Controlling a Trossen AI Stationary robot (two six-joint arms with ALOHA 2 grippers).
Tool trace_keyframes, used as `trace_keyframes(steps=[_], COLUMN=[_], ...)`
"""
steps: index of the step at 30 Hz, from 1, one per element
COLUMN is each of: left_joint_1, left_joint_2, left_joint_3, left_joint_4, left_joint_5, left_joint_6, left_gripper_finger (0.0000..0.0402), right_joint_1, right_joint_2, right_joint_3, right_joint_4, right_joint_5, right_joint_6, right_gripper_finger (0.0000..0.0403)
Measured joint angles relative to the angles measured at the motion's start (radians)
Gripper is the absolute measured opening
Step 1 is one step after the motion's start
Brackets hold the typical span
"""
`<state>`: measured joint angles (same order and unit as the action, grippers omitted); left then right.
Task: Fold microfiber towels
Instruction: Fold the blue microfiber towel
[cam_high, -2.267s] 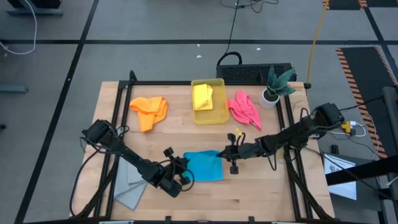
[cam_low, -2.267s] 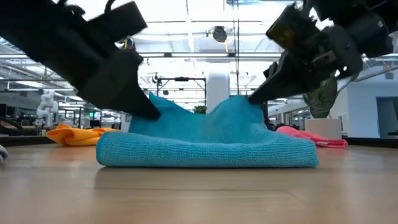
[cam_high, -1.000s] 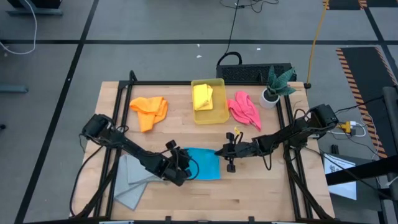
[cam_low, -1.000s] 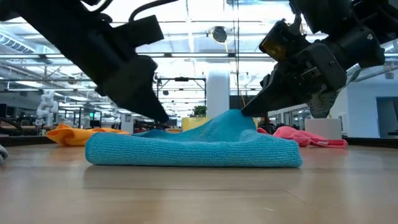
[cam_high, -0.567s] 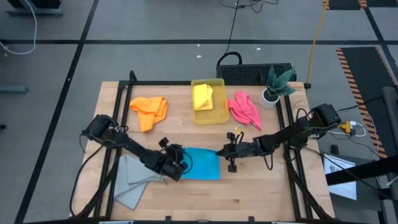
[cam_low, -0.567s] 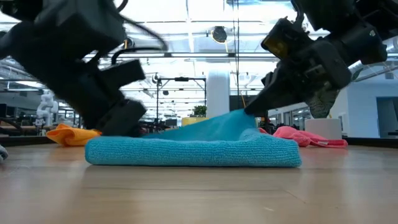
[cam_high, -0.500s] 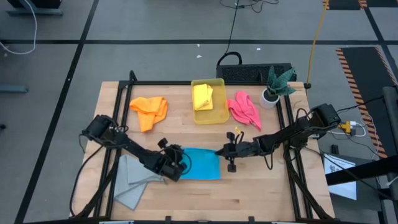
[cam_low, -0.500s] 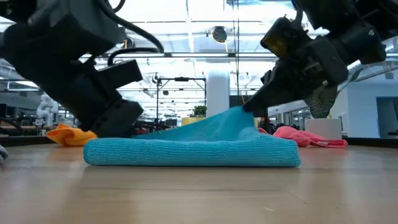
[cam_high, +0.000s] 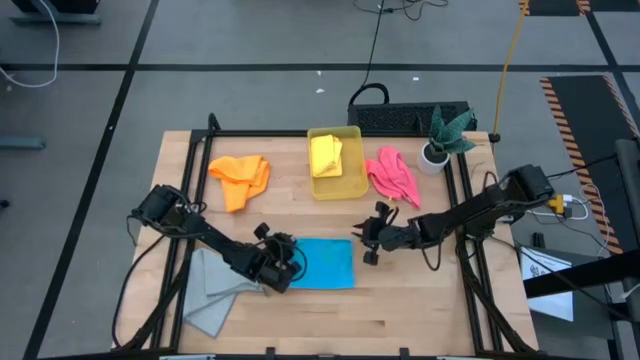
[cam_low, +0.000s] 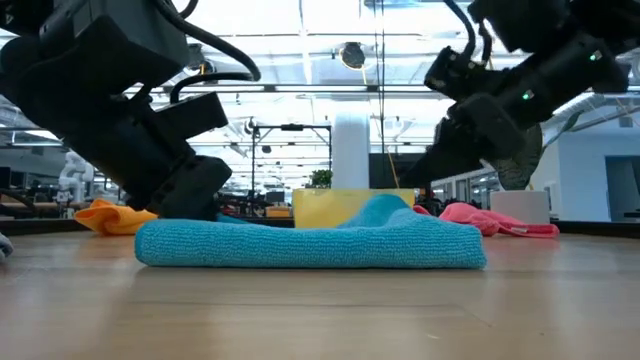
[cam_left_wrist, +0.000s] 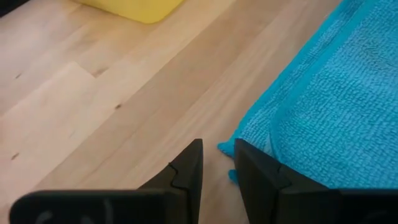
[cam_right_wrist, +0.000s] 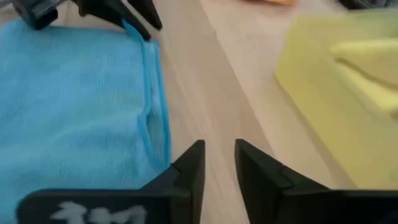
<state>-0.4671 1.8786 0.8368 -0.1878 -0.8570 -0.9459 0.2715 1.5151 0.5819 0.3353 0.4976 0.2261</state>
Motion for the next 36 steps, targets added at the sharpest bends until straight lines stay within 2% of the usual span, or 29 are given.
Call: trace_keyframes(steps=[2, 5, 8, 11, 14, 18, 24, 29, 36], left_joint_1=[0.0, -0.006, -0.024, -0.051, -0.053, 0.021, 0.154, 0.233, 0.29], left_joint_2=[0.0, -0.007, -0.041, -0.091, -0.153, -0.163, 0.001, 0.118, 0.149], left_joint_3=[0.0, 0.002, 0.015, 0.025, 0.034, 0.036, 0.038, 0.068, 0.08], left_joint_4=[-0.001, -0.004, -0.002, 0.008, 0.102, 0.332, 0.665, 0.837, 0.826], left_joint_5=[-0.008, -0.02, -0.03, -0.063, -0.033, 0.224, 0.497, 0.524, 0.561], left_joint_6=[-0.008, -0.01, -0.006, 0.047, 0.167, 0.406, 0.598, 0.634, 0.653], left_gripper_finger=[0.0093, 0.0092, 0.0092, 0.0092, 0.0092, 0.0092, 0.0092, 0.0092, 0.0092], right_joint_1=[0.009, 0.045, 0.098, 0.161, 0.207, 0.22, 0.219, 0.223, 0.222], right_joint_2=[-0.037, -0.056, -0.015, 0.055, 0.13, 0.218, 0.283, 0.29, 0.309], right_joint_3=[-0.001, 0.0, 0.001, 0.0, 0.0, 0.001, 0.014, 0.018, 0.024], right_joint_4=[-0.045, -0.005, 0.12, 0.24, 0.319, 0.396, 0.409, 0.385, 0.352], right_joint_5=[-0.018, -0.155, -0.317, -0.373, -0.371, -0.368, -0.341, -0.312, -0.313], right_joint_6=[0.044, 0.062, 0.061, 0.049, 0.049, 0.045, 0.046, 0.056, 0.078], right_gripper_finger=[0.0094, 0.0101, 0.0099, 0.0089, 0.0074, 0.0049, 0.0006, 0.0003, 0.0001])
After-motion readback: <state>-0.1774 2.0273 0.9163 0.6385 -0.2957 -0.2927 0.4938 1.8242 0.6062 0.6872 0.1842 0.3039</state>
